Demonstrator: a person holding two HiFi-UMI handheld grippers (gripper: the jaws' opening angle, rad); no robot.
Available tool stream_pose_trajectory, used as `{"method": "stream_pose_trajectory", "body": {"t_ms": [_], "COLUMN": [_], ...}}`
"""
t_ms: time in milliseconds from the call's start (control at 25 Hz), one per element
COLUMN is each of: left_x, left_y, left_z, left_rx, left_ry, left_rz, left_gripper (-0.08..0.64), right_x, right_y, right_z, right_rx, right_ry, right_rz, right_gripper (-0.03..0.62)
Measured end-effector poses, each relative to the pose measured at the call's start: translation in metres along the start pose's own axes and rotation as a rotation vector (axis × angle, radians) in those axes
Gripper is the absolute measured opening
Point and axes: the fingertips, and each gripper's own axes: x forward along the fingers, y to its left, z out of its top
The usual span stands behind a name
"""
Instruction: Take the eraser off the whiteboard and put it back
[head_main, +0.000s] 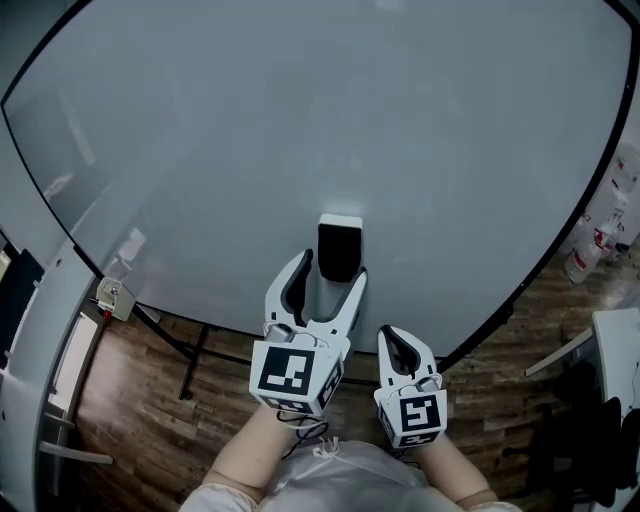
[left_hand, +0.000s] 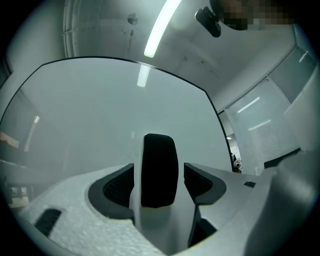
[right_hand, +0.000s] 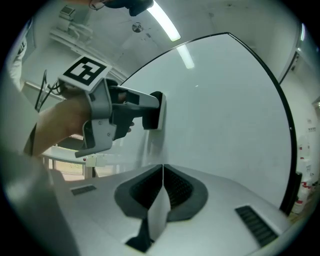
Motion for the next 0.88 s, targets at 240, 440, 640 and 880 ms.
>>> {"method": "stream_pose_trajectory", "body": {"t_ms": [240,440,640,880], "left_x": [0.019,0.029,0.029,0.027], "left_y": [0.001,0.004,0.008,0.009], "left_z": [0.012,0.009,0.009,0.01], "left_rx": [0.044,0.103,0.129,0.131], "left_ry": [-0.001,0.013,-0.005,-0.029], "left_rz": [0.035,0.099,0.154,0.153], "left_gripper": [0.302,0.301,0.278,0.267], "right_x": [0.002,0.0,-0.001,0.001], "right_y": [0.006,0.005,-0.002,-0.003], "right_z": [-0.001,-0.005,-0.006,-0.003], "right_rx": [0.002,0.012,0.02,0.028], "right_ry": [0.003,0.007,0.007,0.005], "right_rz": [0.013,0.004,-0.016,-0.024], "right_gripper": [0.029,0.029,0.028,0.029]}}
